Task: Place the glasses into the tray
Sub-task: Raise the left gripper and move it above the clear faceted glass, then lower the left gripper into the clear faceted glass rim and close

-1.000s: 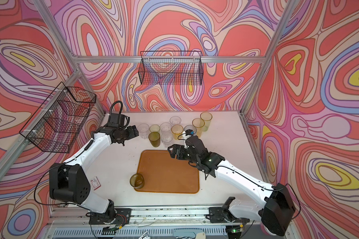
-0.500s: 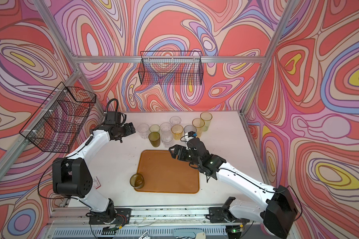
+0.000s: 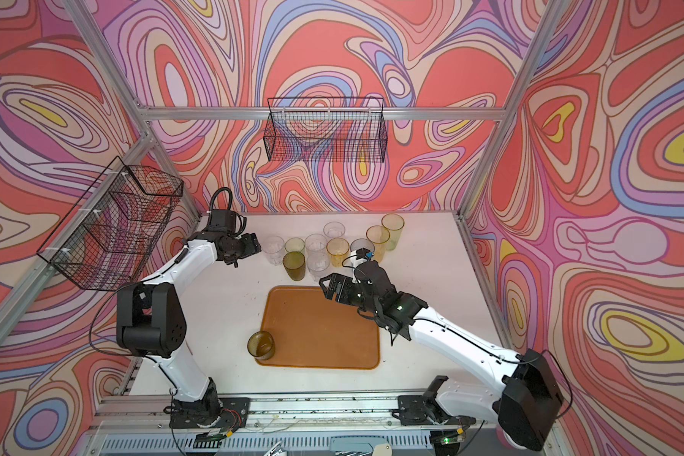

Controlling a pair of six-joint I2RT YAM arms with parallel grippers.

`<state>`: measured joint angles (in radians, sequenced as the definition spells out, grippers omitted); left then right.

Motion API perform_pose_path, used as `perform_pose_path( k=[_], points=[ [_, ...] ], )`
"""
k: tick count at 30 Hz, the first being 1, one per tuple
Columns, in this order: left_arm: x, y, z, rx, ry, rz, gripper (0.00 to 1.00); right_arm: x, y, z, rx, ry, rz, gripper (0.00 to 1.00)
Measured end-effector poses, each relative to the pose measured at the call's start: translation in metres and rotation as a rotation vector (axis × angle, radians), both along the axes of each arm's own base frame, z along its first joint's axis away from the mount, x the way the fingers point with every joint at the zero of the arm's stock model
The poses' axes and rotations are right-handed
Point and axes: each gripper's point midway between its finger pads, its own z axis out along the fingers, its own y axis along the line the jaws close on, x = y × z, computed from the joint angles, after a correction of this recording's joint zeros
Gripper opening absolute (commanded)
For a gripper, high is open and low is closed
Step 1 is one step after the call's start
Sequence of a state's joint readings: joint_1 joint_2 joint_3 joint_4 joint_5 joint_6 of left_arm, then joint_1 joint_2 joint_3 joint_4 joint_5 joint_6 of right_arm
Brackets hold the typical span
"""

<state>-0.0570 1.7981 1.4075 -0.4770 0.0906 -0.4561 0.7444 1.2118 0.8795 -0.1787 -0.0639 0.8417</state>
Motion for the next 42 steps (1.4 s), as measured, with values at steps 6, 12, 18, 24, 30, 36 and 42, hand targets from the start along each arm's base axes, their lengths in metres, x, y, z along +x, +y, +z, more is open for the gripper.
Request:
perform_pose_path(
  k=[6, 12, 18, 24, 30, 36, 42],
  points=[
    [0.007, -0.003, 0.002, -0.012, -0.007, -0.008, 0.68, 0.004, 0.005, -0.002, -0.014, 0.001, 0.011, 0.95],
    [0.016, -0.01, 0.001, -0.045, -0.008, -0.03, 0.59, 0.007, 0.008, -0.007, -0.027, 0.008, 0.014, 0.95],
    [0.018, -0.017, -0.013, -0.081, 0.024, -0.047, 0.5, 0.009, 0.01, -0.012, -0.034, 0.015, 0.016, 0.95],
    [0.021, -0.021, -0.014, -0.099, 0.024, -0.056, 0.45, 0.01, 0.013, -0.018, -0.038, 0.029, 0.025, 0.95],
    [0.025, -0.022, -0.022, -0.102, 0.039, -0.058, 0.4, 0.009, 0.015, -0.016, -0.023, 0.028, 0.031, 0.95],
    [0.025, -0.022, -0.03, -0.102, 0.056, -0.057, 0.32, 0.009, 0.017, -0.017, -0.004, 0.029, 0.031, 0.95],
    [0.031, -0.022, -0.026, -0.1, 0.042, -0.056, 0.29, 0.008, 0.016, -0.021, 0.0, 0.041, 0.028, 0.96]
  ],
)
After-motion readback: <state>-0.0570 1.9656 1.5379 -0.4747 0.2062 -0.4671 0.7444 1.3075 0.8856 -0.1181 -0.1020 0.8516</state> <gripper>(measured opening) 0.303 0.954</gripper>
